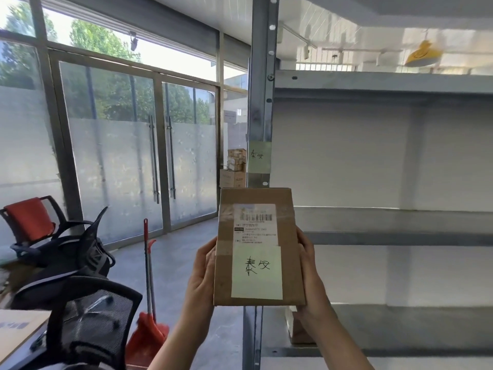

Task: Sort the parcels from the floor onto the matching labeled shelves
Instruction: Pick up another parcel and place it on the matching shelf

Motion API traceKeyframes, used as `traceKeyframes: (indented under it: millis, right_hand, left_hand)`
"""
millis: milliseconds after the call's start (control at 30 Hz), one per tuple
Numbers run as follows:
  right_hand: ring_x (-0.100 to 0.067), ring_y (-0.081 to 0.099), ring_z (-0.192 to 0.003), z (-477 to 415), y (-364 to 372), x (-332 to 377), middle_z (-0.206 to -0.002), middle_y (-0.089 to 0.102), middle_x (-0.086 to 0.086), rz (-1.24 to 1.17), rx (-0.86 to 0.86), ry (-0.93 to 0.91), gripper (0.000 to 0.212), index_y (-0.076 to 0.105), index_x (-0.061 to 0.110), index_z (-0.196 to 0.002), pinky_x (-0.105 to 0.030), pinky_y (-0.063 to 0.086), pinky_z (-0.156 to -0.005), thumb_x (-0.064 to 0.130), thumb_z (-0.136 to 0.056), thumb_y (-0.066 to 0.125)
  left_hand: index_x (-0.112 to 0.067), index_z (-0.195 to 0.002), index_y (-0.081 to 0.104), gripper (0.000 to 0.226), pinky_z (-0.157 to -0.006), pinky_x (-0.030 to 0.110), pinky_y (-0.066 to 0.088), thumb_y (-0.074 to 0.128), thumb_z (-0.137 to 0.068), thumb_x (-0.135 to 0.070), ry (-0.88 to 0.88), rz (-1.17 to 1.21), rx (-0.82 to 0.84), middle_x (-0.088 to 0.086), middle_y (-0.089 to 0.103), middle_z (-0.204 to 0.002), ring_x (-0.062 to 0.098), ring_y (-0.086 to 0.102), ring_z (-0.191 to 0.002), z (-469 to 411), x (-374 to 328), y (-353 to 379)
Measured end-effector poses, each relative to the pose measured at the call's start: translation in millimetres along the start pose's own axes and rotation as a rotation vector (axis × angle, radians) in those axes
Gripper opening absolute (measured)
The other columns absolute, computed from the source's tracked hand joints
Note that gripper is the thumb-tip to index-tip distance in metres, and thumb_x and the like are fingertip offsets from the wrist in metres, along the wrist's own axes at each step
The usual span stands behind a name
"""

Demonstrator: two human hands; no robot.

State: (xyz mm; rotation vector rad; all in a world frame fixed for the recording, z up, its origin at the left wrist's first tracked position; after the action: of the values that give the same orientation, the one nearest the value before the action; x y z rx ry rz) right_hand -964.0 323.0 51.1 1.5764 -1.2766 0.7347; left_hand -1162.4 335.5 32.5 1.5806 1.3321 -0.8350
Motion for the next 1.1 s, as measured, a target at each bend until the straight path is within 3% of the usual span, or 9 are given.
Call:
traceKeyframes:
  millis: [133,267,433,567,733,900,1000,1100]
  right_hand:
    - [-0.030,0.055,-0.133,1,-13,5,-0.146,0.051,-0.009,0.025,-0.021,-0.021,0.050,0.057,0.056,-0.125,-0.058,0.044,-0.111,0.069,-0.076,0.057]
    - [-0.026,0.055,-0.134,3,-26,4,-0.147,0.051,-0.006,0.045,-0.013,-0.028,0.052,0.055,0.056,-0.127,-0.057,0.043,-0.112,0.072,-0.078,0.057]
    - [-0.031,0.056,-0.132,3,-46,8,-0.146,0.052,-0.010,0.017,-0.035,-0.033,0.061,0.059,0.053,-0.125,-0.059,0.044,-0.110,0.076,-0.068,0.067]
    - [-0.027,0.058,-0.132,-2,-64,18,-0.147,0.052,-0.004,0.033,-0.019,-0.034,0.074,0.055,0.057,-0.128,-0.058,0.046,-0.109,0.085,-0.061,0.067]
    - [-0.026,0.059,-0.131,-9,-93,43,-0.147,0.053,-0.004,0.018,-0.018,-0.062,0.070,0.054,0.054,-0.131,-0.055,0.048,-0.109,0.080,-0.067,0.067]
    - [-0.025,0.062,-0.126,-32,-124,67,-0.143,0.058,-0.003,0.042,-0.025,-0.041,0.040,0.049,0.046,-0.135,-0.042,0.057,-0.099,0.055,-0.096,0.049]
    - [-0.020,0.062,-0.127,-53,-138,76,-0.145,0.057,0.001,0.105,-0.016,-0.025,0.042,0.048,0.052,-0.136,-0.047,0.053,-0.105,0.053,-0.095,0.042]
    - [-0.015,0.058,-0.131,-72,-150,83,-0.147,0.054,0.008,0.164,0.027,0.008,0.048,0.048,0.059,-0.135,-0.050,0.047,-0.110,0.065,-0.087,0.047]
  left_hand:
    - [-0.040,-0.129,0.057,0.038,-0.095,0.058,0.055,0.043,-0.094,-0.048,0.004,-0.003,0.022,0.002,0.073,-0.120,0.031,0.069,-0.111,4,2,12]
    - [-0.038,-0.129,0.057,0.038,-0.097,0.063,0.052,0.042,-0.096,-0.047,-0.015,-0.004,0.025,0.004,0.072,-0.120,0.034,0.068,-0.112,7,11,22]
    - [-0.042,-0.128,0.057,0.038,-0.097,0.062,0.052,0.043,-0.094,-0.050,-0.037,-0.005,0.039,0.002,0.070,-0.122,0.030,0.068,-0.112,8,19,40]
    - [-0.043,-0.129,0.056,0.036,-0.096,0.061,0.053,0.042,-0.097,-0.048,-0.032,-0.021,0.051,0.001,0.071,-0.122,0.028,0.069,-0.113,2,20,62]
    - [-0.039,-0.134,0.054,0.037,-0.096,0.061,0.053,0.045,-0.101,-0.052,0.018,-0.036,0.061,-0.001,0.070,-0.124,0.029,0.067,-0.115,-8,15,102]
    - [-0.033,-0.130,0.060,0.031,-0.089,0.049,0.059,0.043,-0.104,-0.033,0.026,0.000,0.050,0.000,0.073,-0.116,0.027,0.070,-0.109,-23,13,142]
    - [-0.027,-0.130,0.062,0.031,-0.082,0.030,0.060,0.042,-0.107,-0.024,0.053,-0.020,0.068,-0.010,0.074,-0.112,0.015,0.071,-0.107,-41,4,160]
    - [-0.030,-0.137,0.059,0.037,-0.086,0.029,0.059,0.043,-0.103,-0.032,0.049,0.003,0.083,-0.009,0.074,-0.119,0.009,0.070,-0.111,-58,1,175]
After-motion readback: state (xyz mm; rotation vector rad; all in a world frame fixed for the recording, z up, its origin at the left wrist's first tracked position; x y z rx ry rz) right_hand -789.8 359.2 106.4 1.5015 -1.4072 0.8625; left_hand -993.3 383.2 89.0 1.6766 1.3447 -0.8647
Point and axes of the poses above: each hand's wrist, its own z-axis away from the middle knuckle, its own y-axis out of the palm, x = y × z, the point moved 8 cm from there along -z, towards the middle knuckle
